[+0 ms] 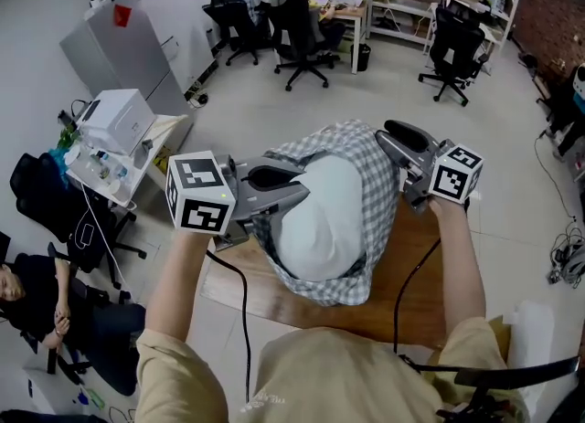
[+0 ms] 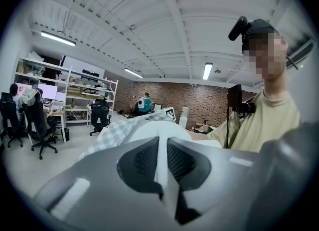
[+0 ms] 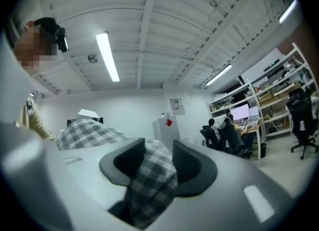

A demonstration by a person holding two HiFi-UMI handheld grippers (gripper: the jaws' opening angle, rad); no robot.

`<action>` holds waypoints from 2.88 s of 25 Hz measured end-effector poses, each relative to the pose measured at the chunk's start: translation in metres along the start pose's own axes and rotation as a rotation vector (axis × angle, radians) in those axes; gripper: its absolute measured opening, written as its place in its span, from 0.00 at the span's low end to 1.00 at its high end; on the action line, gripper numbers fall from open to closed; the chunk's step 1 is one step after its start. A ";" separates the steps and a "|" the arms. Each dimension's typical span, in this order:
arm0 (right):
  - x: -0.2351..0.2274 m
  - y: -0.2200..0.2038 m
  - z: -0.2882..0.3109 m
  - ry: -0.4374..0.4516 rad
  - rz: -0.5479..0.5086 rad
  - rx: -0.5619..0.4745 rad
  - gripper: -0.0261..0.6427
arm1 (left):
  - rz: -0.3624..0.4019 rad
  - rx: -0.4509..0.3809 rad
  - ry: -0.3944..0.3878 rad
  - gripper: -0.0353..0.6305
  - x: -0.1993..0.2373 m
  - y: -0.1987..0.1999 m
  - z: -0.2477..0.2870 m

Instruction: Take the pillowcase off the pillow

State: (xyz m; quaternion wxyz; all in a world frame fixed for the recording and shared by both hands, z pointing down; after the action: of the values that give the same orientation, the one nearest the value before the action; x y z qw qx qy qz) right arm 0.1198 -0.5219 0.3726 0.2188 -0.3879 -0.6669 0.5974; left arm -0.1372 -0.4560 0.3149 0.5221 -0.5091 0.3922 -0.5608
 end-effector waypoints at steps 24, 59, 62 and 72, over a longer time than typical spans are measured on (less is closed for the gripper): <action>-0.099 -0.239 -0.059 -0.347 0.252 0.291 0.04 | -0.101 -0.231 0.003 0.08 -0.007 -0.005 -0.030; 0.120 -0.311 -0.033 -0.114 -0.259 0.488 0.04 | -0.319 -0.356 0.151 0.07 0.084 0.004 -0.028; 0.109 -0.326 -0.045 -0.062 -0.085 0.441 0.04 | -0.294 -0.326 0.117 0.08 0.076 -0.003 -0.028; 0.058 -0.135 -0.126 -0.135 0.070 -0.115 0.20 | -0.221 -0.328 -0.003 0.08 0.038 -0.009 -0.042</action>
State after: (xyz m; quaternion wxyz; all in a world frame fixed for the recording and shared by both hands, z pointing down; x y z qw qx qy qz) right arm 0.1458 -0.3961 0.5168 0.1297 -0.3817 -0.6994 0.5902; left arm -0.1778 -0.4957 0.3222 0.3680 -0.6279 0.4194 -0.5425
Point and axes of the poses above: the fingertips, and each gripper's own axes: z forward along the fingers, x to its left, y out of its top, the point moved 7 cm from there along -z, backward along the fingers, and after that the axes turned 3 degrees about -z, right-handed, at the moved point
